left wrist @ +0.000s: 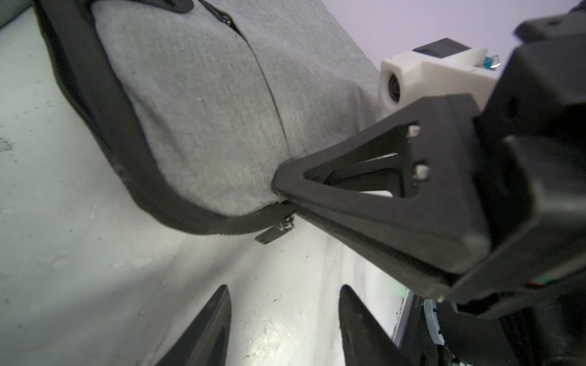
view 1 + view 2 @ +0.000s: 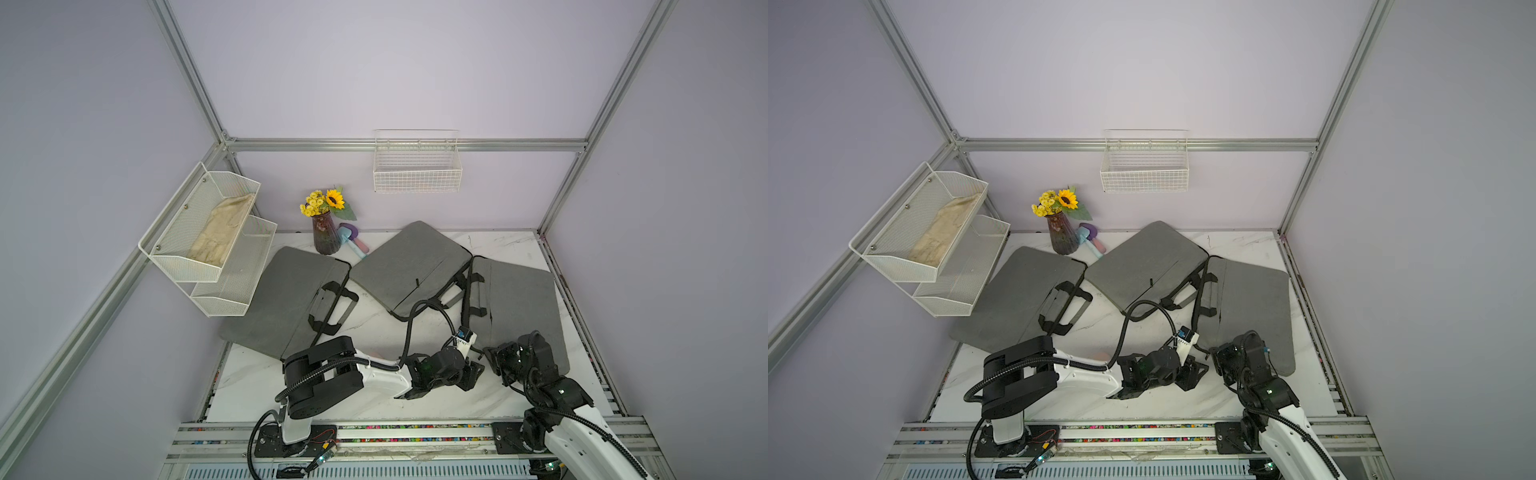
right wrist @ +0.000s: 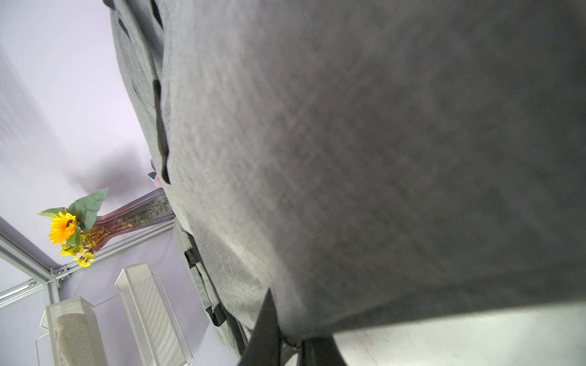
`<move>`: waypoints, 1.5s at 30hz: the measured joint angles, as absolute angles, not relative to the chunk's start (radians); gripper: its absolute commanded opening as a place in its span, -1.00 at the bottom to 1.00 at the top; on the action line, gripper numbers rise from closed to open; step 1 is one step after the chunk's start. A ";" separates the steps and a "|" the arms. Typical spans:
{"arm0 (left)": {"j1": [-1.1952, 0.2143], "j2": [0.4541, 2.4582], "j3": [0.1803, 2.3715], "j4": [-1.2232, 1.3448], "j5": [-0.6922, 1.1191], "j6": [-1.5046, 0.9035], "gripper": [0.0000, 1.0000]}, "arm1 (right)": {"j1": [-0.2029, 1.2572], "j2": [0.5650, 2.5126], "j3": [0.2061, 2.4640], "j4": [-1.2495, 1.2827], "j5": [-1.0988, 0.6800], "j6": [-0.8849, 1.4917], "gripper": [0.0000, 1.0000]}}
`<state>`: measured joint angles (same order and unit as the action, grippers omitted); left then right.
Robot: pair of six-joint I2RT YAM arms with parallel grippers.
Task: Put the mouse into the laptop bag
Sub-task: Zip the zipper on the zippered laptop bag.
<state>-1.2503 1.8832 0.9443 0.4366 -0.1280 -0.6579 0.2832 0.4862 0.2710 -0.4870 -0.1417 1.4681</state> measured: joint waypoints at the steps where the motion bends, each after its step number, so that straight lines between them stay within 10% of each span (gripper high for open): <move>1: -1.250 1.885 0.939 0.452 -0.135 -0.656 0.10 | 0.283 0.484 0.275 -0.487 -0.142 1.468 -1.00; 37: -1.250 2.059 0.995 0.631 -0.266 -0.556 0.24 | 0.283 0.458 0.292 -0.476 -0.174 1.478 -1.00; 45: -1.250 2.063 1.007 0.634 -0.274 -0.558 -0.26 | 0.283 0.458 0.270 -0.456 -0.180 1.481 -1.00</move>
<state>-1.2503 2.0628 1.0065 0.6342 -0.2745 -0.5579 0.2832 0.4583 0.2703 -0.4557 -0.1802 1.4815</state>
